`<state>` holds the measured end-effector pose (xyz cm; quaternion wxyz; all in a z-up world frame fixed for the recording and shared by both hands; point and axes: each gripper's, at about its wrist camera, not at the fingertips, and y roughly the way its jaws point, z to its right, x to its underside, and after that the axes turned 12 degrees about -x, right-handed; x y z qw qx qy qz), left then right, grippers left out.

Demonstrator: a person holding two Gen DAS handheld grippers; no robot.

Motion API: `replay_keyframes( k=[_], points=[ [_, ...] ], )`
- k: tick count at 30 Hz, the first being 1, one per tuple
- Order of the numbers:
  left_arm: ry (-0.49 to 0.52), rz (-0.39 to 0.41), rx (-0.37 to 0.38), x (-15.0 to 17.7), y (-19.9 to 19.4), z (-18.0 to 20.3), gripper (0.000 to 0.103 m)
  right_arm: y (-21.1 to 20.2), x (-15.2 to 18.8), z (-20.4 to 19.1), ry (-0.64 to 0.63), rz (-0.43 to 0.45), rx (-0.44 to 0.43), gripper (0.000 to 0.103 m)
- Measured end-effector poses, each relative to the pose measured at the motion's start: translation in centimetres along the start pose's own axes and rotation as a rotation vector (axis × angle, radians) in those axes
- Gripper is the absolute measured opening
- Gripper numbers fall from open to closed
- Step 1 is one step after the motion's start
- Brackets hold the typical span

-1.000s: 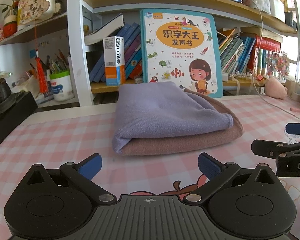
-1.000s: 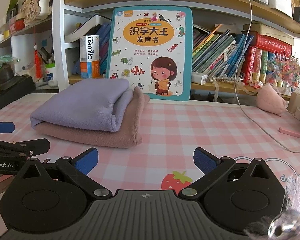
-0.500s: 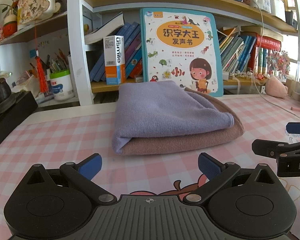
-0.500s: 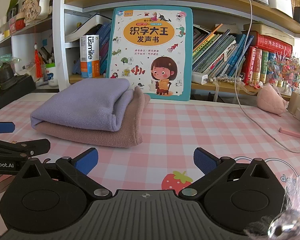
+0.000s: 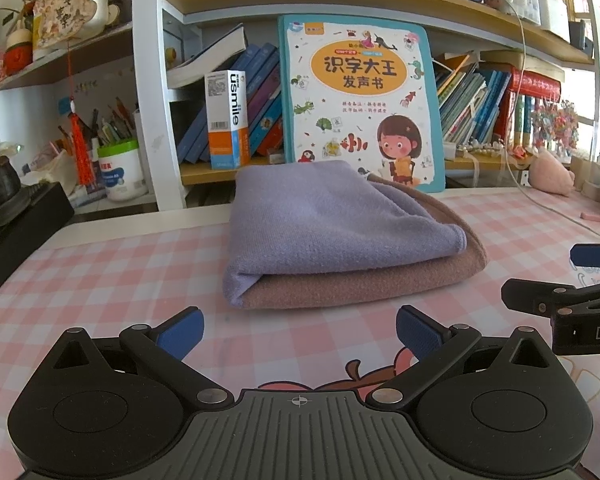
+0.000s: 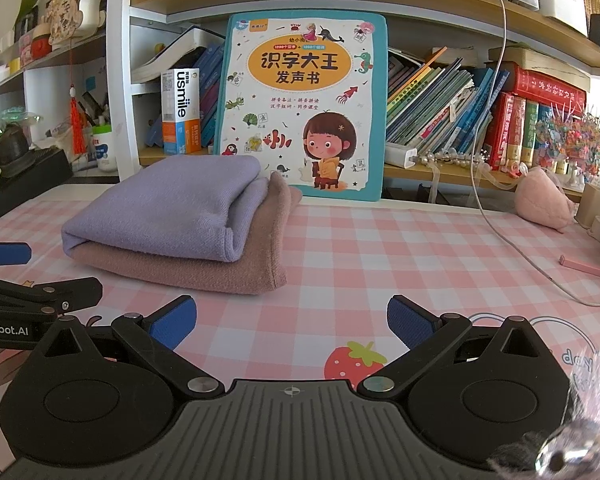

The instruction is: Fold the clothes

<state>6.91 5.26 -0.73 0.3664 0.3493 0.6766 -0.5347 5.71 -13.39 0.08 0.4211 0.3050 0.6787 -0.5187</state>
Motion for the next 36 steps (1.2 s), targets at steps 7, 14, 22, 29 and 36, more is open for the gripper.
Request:
replay_keyframes(
  k=[7,14,22,29,36],
  points=[
    [0.004,0.001,0.008,-0.04,0.04,-0.06,0.103,0.04,0.0,0.0,-0.001,-0.001,0.0,0.102],
    [0.008,0.001,0.015,-0.02,0.08,-0.07,0.103,0.02,0.01,-0.04,-0.001,-0.001,0.0,0.102],
    [0.012,-0.006,0.011,-0.03,0.17,0.02,0.103,0.2,0.04,-0.03,-0.003,-0.011,-0.005,0.102],
    [0.012,0.001,0.012,0.02,0.03,0.06,0.103,0.28,0.01,0.05,0.001,-0.014,-0.005,0.102],
    [0.01,0.007,0.006,0.0,-0.02,0.01,0.103,0.28,-0.01,0.07,0.002,-0.015,-0.003,0.102]
  ],
)
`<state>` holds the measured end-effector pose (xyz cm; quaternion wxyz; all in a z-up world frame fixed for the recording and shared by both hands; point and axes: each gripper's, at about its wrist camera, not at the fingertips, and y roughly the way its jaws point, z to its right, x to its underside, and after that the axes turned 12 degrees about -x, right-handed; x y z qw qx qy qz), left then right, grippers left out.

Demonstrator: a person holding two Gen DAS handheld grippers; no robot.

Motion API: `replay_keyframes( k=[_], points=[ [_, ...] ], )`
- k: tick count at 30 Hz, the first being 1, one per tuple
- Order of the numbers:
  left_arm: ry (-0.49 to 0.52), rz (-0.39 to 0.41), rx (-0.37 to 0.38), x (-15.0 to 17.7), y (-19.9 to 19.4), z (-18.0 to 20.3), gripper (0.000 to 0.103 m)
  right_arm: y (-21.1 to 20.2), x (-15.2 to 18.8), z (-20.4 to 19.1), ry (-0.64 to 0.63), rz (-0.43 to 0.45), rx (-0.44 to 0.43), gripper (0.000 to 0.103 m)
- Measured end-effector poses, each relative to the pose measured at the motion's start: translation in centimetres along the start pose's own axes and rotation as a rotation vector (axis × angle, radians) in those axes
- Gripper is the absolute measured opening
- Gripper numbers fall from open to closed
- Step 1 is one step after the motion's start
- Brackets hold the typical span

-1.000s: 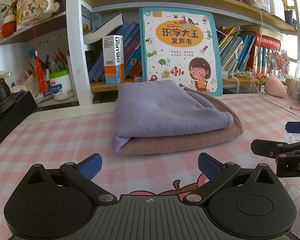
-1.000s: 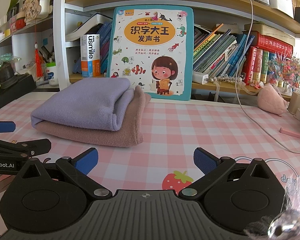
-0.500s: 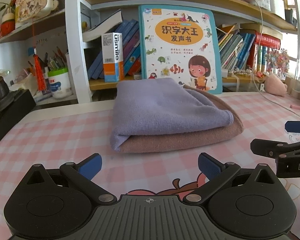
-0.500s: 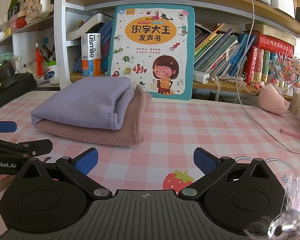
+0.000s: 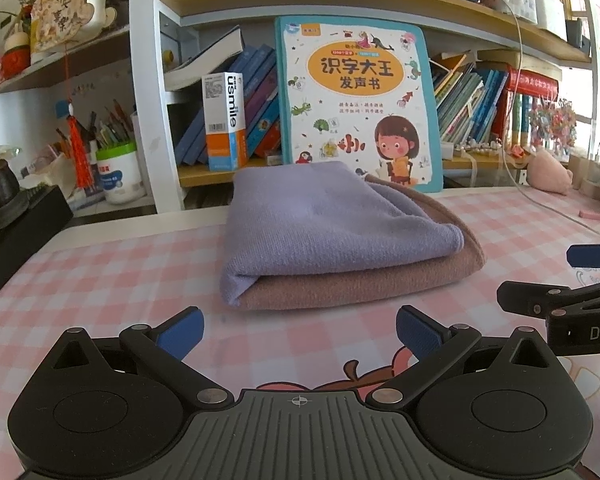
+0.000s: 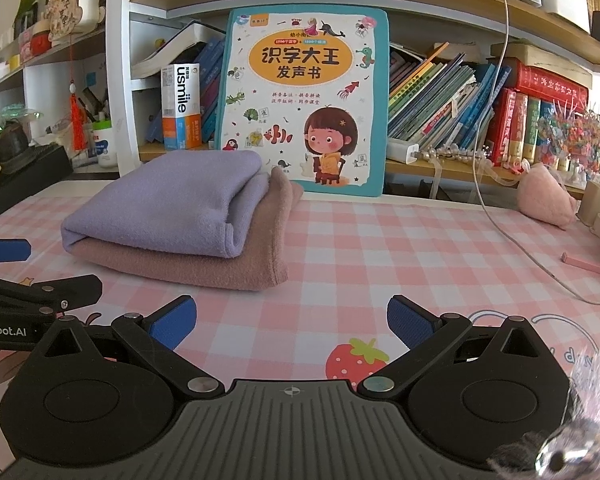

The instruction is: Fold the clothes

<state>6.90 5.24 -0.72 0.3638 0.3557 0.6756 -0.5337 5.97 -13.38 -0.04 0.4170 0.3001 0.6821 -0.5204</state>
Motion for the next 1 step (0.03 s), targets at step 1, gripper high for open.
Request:
replay_keyframes(
  k=[1],
  points=[
    [0.0,-0.002,-0.003,0.0,0.02,0.01,0.103,-0.01,0.02,-0.01,0.0,0.0,0.0,0.102]
  ],
)
